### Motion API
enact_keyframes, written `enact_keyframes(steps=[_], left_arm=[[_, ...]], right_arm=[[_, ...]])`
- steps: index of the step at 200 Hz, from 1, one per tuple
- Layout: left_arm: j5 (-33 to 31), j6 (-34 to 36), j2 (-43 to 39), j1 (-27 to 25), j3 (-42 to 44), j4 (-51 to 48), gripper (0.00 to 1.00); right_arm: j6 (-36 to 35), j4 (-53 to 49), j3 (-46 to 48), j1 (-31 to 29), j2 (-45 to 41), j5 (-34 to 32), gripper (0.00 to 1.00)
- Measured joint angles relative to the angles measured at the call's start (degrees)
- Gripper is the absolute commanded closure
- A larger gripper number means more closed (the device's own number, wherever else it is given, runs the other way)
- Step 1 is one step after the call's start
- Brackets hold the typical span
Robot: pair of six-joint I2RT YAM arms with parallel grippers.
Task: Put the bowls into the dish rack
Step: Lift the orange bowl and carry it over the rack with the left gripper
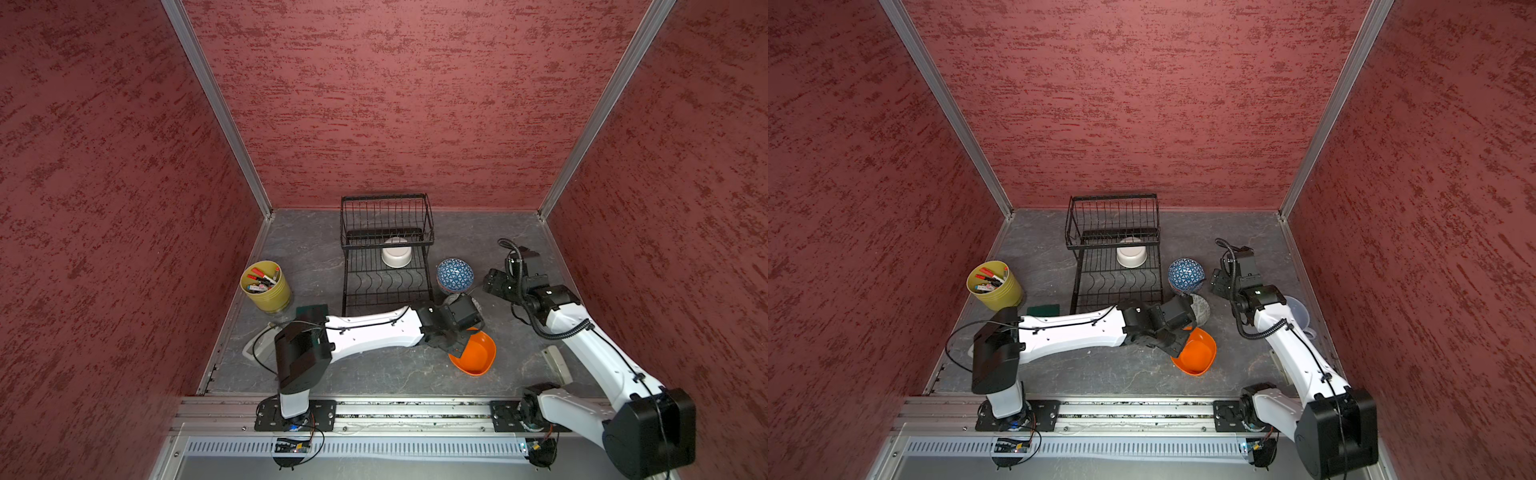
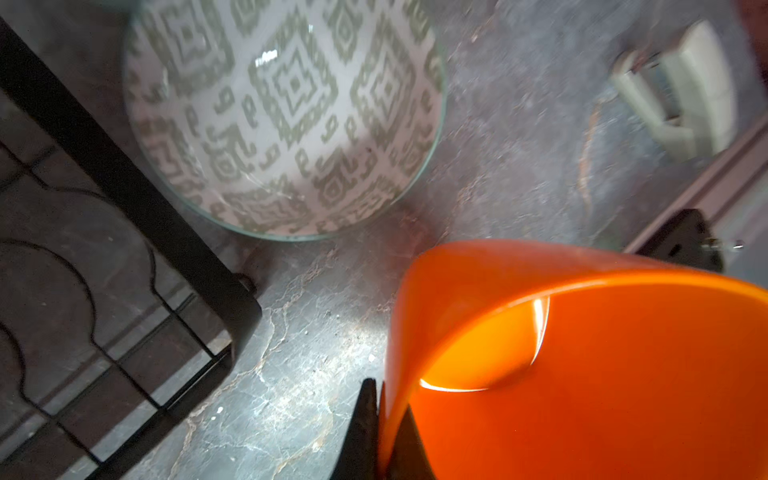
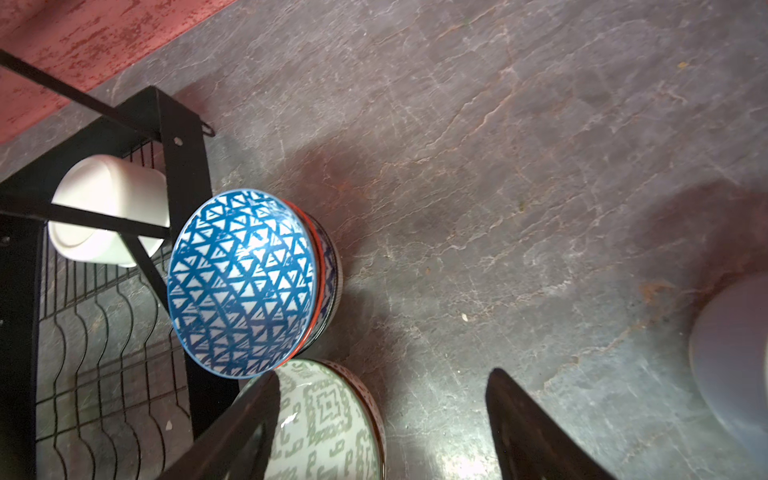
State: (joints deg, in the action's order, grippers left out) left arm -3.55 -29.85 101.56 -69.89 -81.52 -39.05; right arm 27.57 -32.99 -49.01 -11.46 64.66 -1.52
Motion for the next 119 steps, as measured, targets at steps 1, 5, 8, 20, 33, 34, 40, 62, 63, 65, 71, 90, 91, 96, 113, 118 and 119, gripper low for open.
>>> enact_keyframes(steps=[1,5,8,20,33,34,40,62,63,65,71,90,91,96,113,118,119], left_arm=[[-0.04,0.02,-0.28,0.00,0.11,0.15,1.00],[-0.31,0.11,-1.16,0.02,0.35,0.50,1.00],[-0.50,0.15,-1.70,0.02,0.55,0.76,1.00],[-1.27,0.20,-4.13,0.13,1.57,1.90,1.00],[-1.68,0.20,-6.80,0.55,3.32,3.28,1.00],[-1.68,0.20,-6.95,0.57,3.43,3.37,1.00],[-1.68,0.17,-8.26,0.92,4.59,4.13,1.00],[-1.31,-0.28,-12.72,3.43,9.51,6.58,1.00],[-1.25,-0.35,-12.98,3.65,9.84,6.64,1.00],[-1.22,-0.44,-13.40,3.98,10.32,6.84,1.00],[-0.96,-0.79,-14.47,5.01,11.65,7.30,1.00],[-0.13,-2.45,-17.99,8.98,16.33,9.18,1.00],[-0.11,-2.56,-18.12,9.11,16.48,9.20,1.00],[0.02,-3.04,-18.99,10.10,17.66,9.64,1.00],[0.94,-5.03,-22.21,13.25,21.64,10.84,1.00],[1.36,-5.75,-23.28,14.21,22.93,11.23,1.00],[1.44,-5.88,-23.41,14.34,23.08,11.28,1.00]], right_arm=[[-0.04,0.02,0.00,0.00,0.00,0.04,0.20],[-0.26,0.11,0.00,0.00,0.00,0.39,0.19],[-0.52,0.20,0.00,0.00,0.00,0.68,0.20],[-1.31,0.55,0.00,0.00,-0.15,2.08,0.20],[-1.97,0.92,0.00,0.00,-0.63,3.56,0.20],[-2.01,1.01,0.00,0.00,-0.72,3.78,0.19],[-2.25,1.29,0.00,0.02,-1.11,4.61,0.19],[-2.78,2.89,0.00,0.02,-3.10,8.33,0.19],[-2.80,2.95,0.00,0.02,-3.19,8.41,0.19],[-2.82,3.10,0.00,0.02,-3.39,8.76,0.19],[-2.82,3.65,0.00,0.02,-3.98,9.75,0.19],[-2.82,5.16,0.00,0.00,-5.09,12.72,0.19],[-2.82,5.18,0.00,0.00,-5.09,12.81,0.19],[-2.82,5.51,0.00,0.00,-5.14,13.42,0.19],[-2.75,6.23,0.00,0.00,-5.07,15.82,0.18],[-2.73,6.40,0.00,0.00,-5.07,16.52,0.18],[-2.73,6.43,0.00,0.00,-5.07,16.63,0.18]])
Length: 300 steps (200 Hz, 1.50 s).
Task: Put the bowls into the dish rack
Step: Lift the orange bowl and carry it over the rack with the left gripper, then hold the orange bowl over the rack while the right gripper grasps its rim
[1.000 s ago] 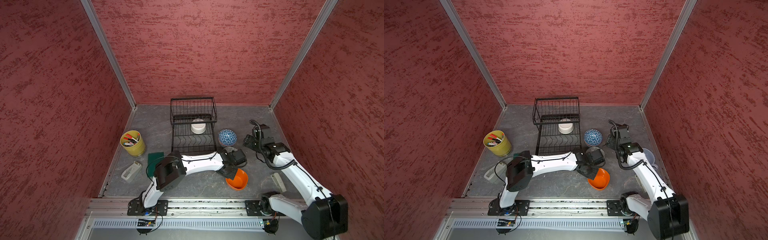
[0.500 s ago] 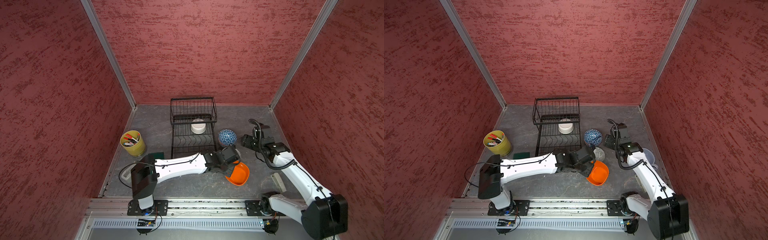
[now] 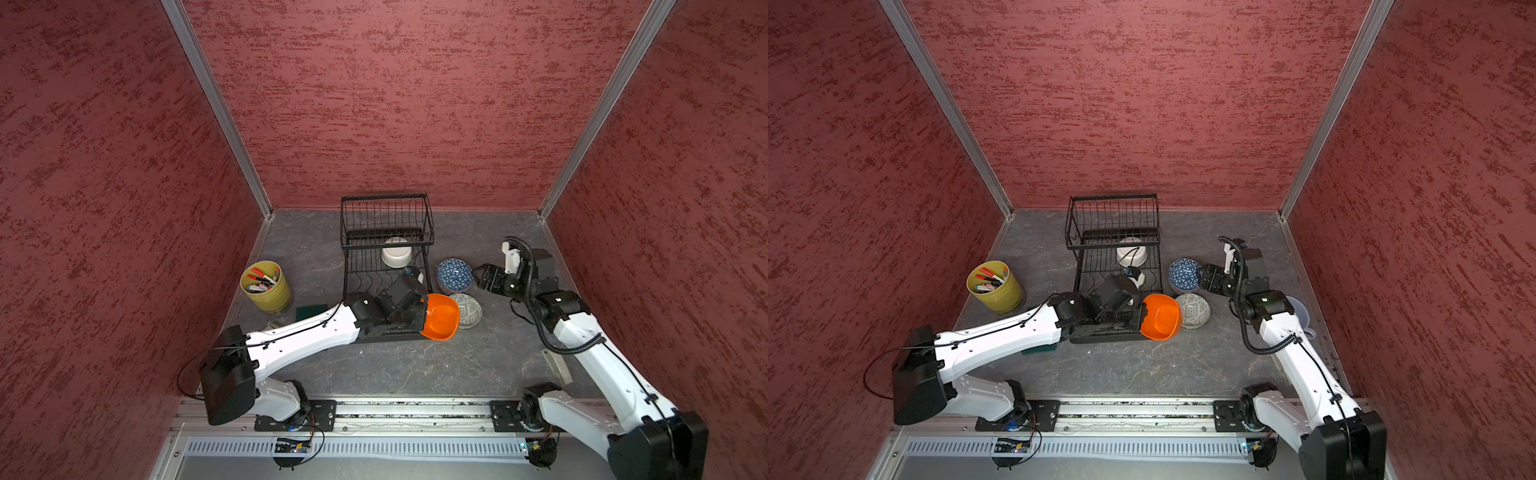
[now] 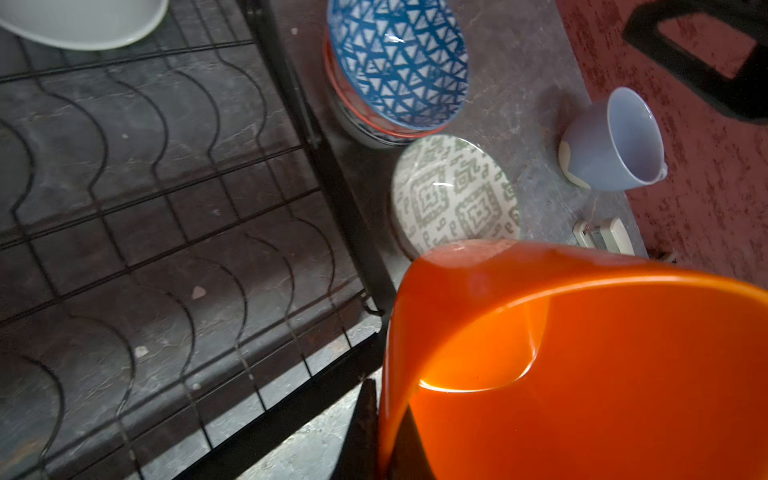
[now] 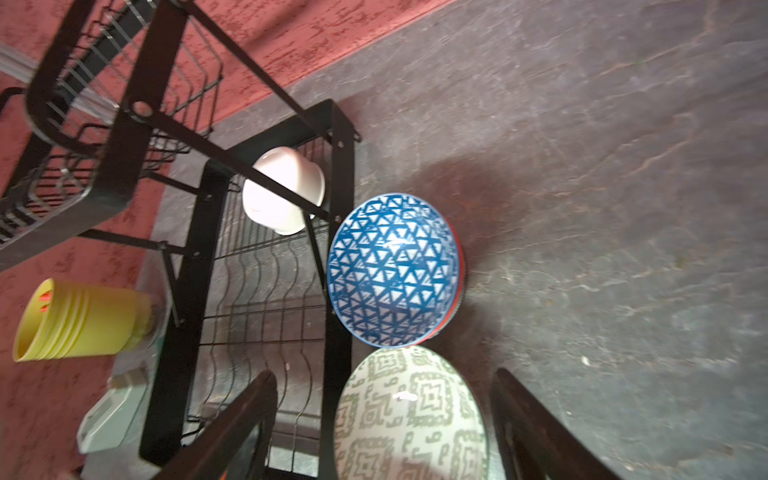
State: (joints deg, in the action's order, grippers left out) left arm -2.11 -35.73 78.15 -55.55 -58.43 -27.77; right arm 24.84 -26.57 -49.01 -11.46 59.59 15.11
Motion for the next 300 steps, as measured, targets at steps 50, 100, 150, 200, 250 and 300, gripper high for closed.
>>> enact_keyframes(steps=[50,100,150,200,250,300], left_arm=[[5.20,-5.57,-7.96,9.31,9.79,4.13,1.00],[10.40,-8.85,-10.99,15.93,15.13,7.48,1.00],[15.10,-10.21,-13.79,20.04,19.80,12.81,1.00],[17.84,-9.44,-15.91,21.29,23.08,17.09,1.00],[19.65,-8.72,-17.09,23.28,26.64,21.66,1.00],[21.68,-8.44,-17.16,24.41,26.77,24.00,1.00]], right_arm=[[2.14,4.26,0.00,-1.27,0.22,6.71,0.16],[4.59,9.01,0.00,-8.26,2.19,10.21,0.11],[6.54,13.11,0.02,-16.76,6.23,11.74,0.03],[7.91,16.35,0.00,-21.68,10.82,13.31,0.01],[8.37,17.31,-1.97,-23.91,14.29,14.97,0.02],[8.17,17.75,-4.72,-24.46,16.59,18.25,0.01]])
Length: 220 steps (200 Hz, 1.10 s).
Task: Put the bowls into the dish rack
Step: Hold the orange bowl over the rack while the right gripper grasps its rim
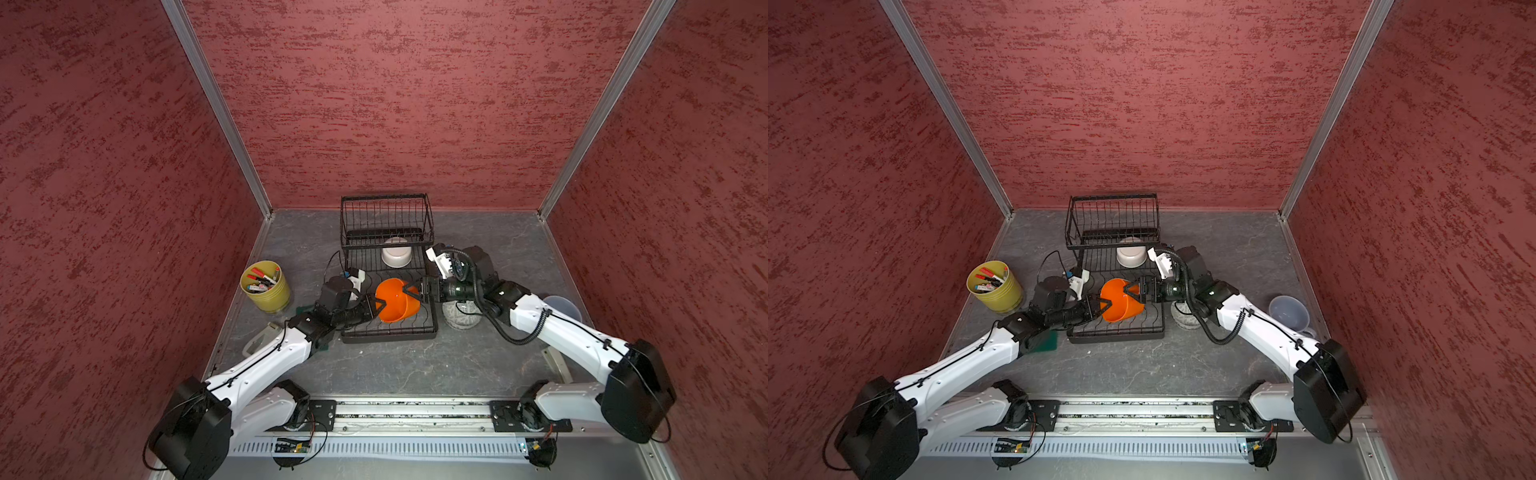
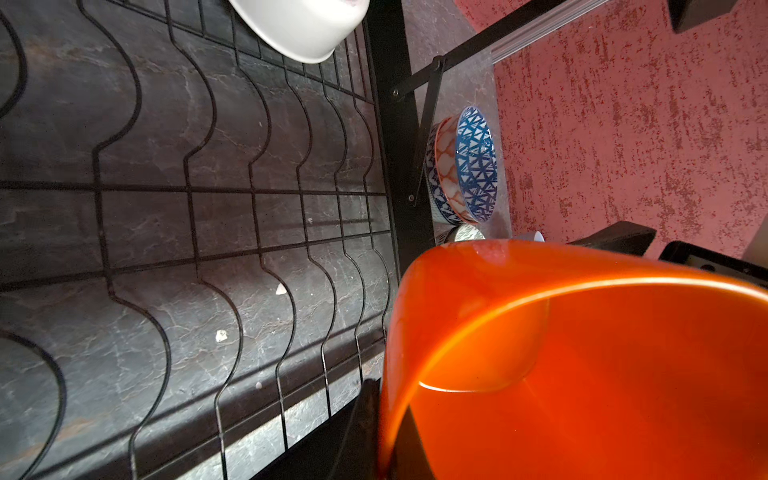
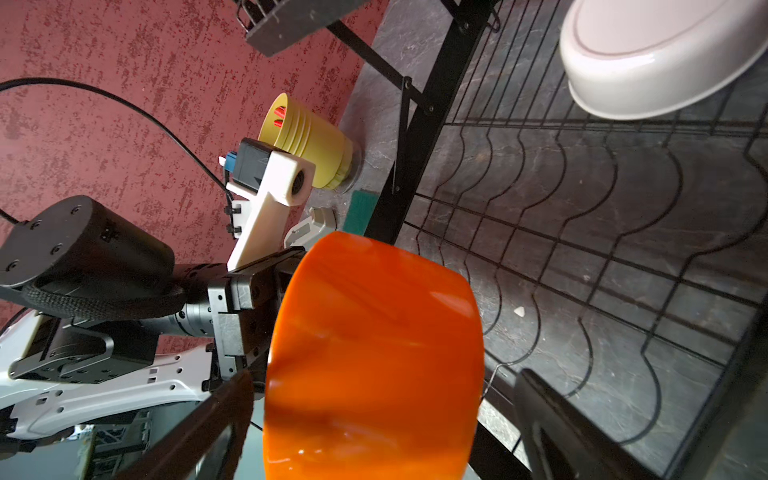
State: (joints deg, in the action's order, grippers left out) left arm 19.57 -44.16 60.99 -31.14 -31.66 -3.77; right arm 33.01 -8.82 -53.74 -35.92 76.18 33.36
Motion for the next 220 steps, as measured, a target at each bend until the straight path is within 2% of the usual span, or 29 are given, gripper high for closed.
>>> enact_keyframes(steps=[118,181,220], left_arm=[[1.60,0.04,-3.80,2.78,2.12,1.20,1.00],[1.62,0.04,-4.35,3.23,2.38,1.18,1.00],[1.57,0.04,-4.35,3.41,2.51,1.11,1.00]], right_arm=[[-0.70,0.04,-1.42,-1.57,2.62,5.07,0.06],[-1.09,0.07,-2.25,-1.92,4.26,5.86,0.05],[-1.11,0.50,-2.60,-2.03,5.05,6.60,0.11]])
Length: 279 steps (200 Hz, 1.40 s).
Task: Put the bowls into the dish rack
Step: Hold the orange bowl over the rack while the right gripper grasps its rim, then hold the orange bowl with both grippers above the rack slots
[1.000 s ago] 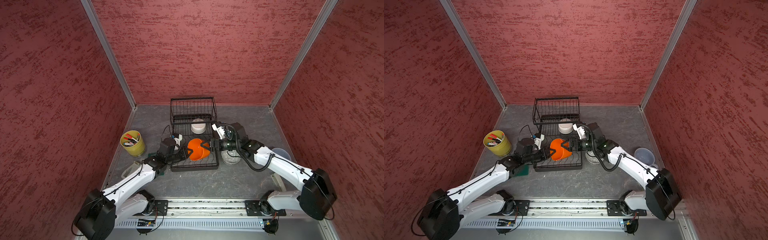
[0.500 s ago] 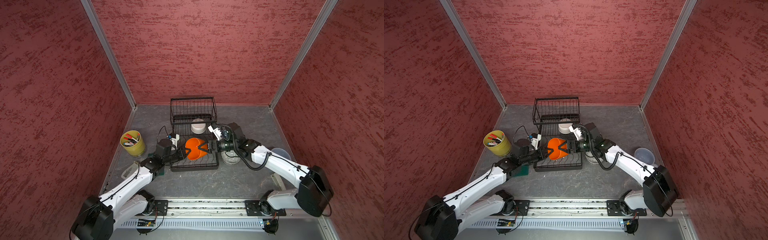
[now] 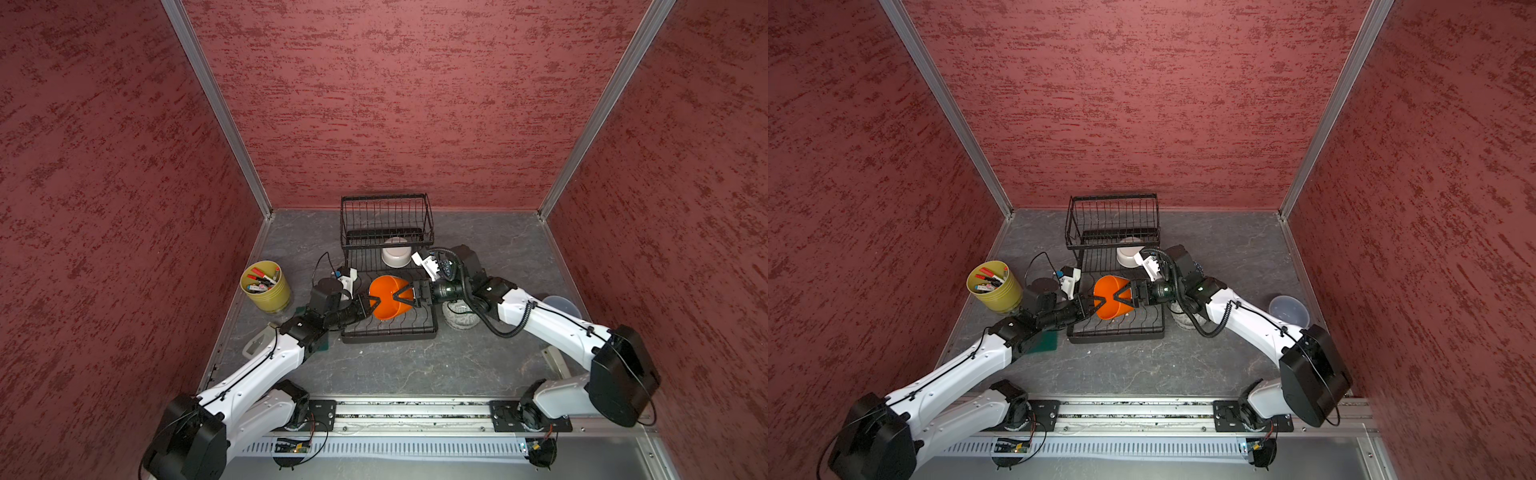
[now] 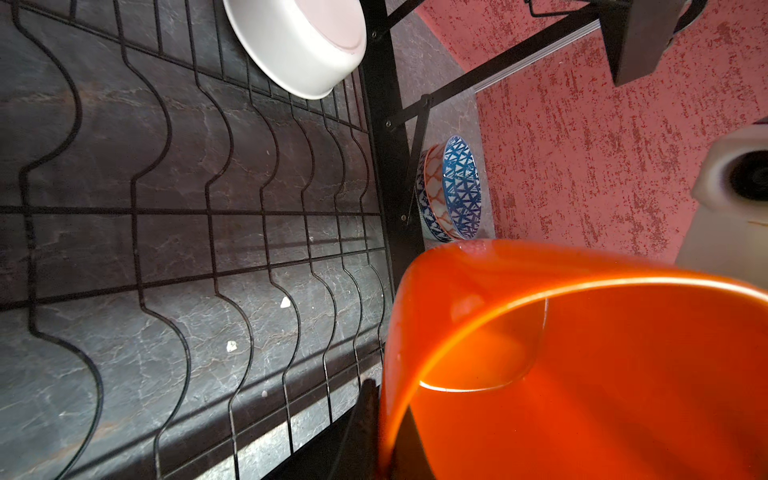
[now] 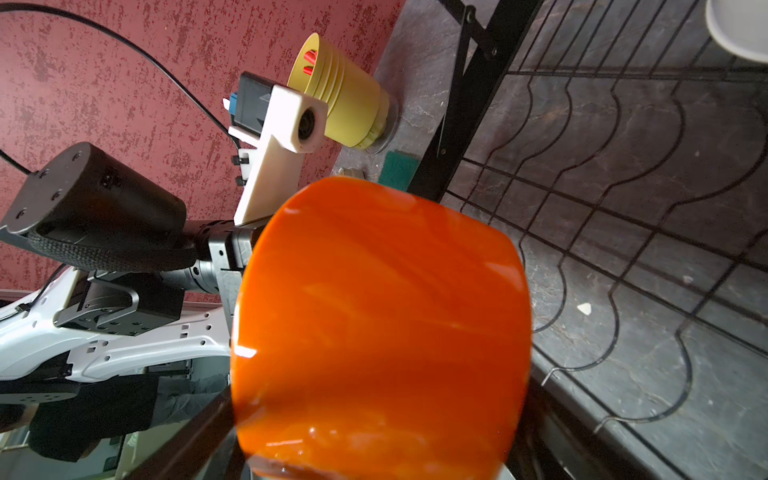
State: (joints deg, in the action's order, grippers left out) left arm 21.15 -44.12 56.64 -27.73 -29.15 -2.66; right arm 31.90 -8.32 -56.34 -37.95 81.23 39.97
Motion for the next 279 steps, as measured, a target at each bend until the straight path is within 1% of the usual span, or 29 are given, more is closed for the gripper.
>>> enact_keyframes(steps=[10,45,63,88,112,144,160,177,236,279], left_arm=[[0.02,0.00,0.00,0.09,0.00,-0.04,1.00],[0.04,-0.09,-0.13,0.20,0.00,0.15,0.78],[0.39,0.02,-0.44,0.20,0.00,0.17,0.73],[0.57,-0.02,-0.52,0.20,0.00,0.17,0.71],[0.66,-0.02,-0.52,0.22,0.00,0.07,0.72],[0.04,-0.17,-0.50,0.63,0.02,-0.52,0.87],[-0.70,0.37,-0.44,0.72,0.04,-0.90,0.96],[-2.14,0.92,0.09,0.57,0.15,-2.32,1.00],[-0.81,0.87,0.85,0.68,0.26,-2.40,1.00],[-0.13,0.92,1.88,0.68,-0.24,-2.43,1.00]], right_arm=[[0.02,0.26,0.00,-0.04,0.04,0.09,0.13],[0.20,0.76,0.00,-0.07,0.15,0.11,0.18],[0.17,1.16,0.00,-0.15,0.26,0.46,0.21],[0.20,1.40,0.00,-0.20,0.39,0.57,0.22],[0.17,1.79,0.00,-0.20,0.98,0.70,0.23],[0.13,2.60,0.00,-0.20,1.33,0.96,0.23],[-0.07,2.91,0.00,-0.20,1.33,0.92,0.20],[-0.39,2.89,-0.02,-0.79,2.14,-0.57,0.18],[-0.85,3.61,-0.02,-0.74,3.54,1.01,0.10],[-0.90,3.82,-0.17,-0.74,4.50,1.73,0.10]])
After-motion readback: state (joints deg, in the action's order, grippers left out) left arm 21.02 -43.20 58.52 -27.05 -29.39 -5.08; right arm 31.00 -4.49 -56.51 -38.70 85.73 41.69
